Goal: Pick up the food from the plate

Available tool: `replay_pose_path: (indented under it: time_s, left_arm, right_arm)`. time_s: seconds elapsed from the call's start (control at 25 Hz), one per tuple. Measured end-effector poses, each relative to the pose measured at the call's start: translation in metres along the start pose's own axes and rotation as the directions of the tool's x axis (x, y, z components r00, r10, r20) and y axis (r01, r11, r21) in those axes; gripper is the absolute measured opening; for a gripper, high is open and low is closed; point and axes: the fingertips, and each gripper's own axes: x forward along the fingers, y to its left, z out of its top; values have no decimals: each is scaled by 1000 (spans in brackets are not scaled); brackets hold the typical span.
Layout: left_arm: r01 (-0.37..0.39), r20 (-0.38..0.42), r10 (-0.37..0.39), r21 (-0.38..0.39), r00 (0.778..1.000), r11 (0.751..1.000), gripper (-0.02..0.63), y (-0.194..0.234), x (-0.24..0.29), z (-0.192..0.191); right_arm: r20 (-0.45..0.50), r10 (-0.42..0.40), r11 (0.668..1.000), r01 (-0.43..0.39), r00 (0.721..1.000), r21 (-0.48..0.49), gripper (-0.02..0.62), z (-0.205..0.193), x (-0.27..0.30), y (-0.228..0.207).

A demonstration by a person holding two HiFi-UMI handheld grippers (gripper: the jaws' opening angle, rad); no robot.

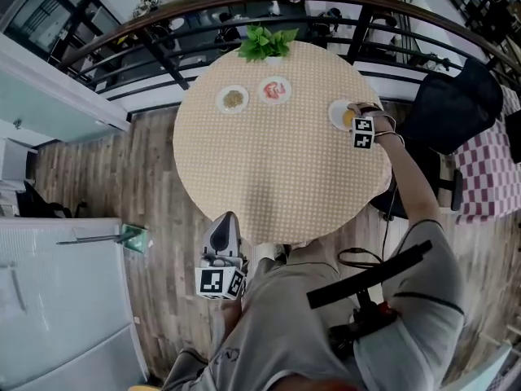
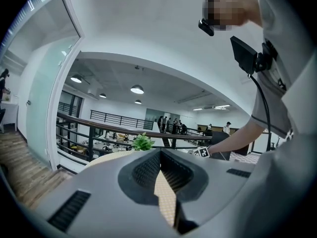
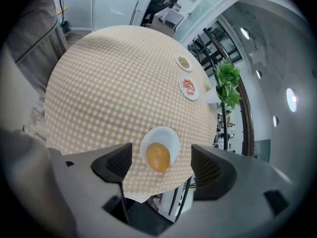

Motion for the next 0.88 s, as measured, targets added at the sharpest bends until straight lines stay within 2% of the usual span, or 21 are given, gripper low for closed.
replay_pose_path:
  time_s: [0.4, 0.72, 0.88]
  left_arm:
    - [-1, -46, 2, 6, 999, 1000, 11, -10, 12, -9]
    - [36, -83, -35, 5, 996, 999, 11, -31, 24, -16]
    - [46, -107, -46, 2, 993, 999, 11, -37, 26, -23]
  right_arm:
    - [-64, 78, 997, -80, 995, -23, 376, -26, 57, 11]
    - [-89, 135, 991, -136, 987, -11, 376, -44, 87, 14]
    - [-100, 175, 983, -180, 980, -44, 376, -50, 100, 17]
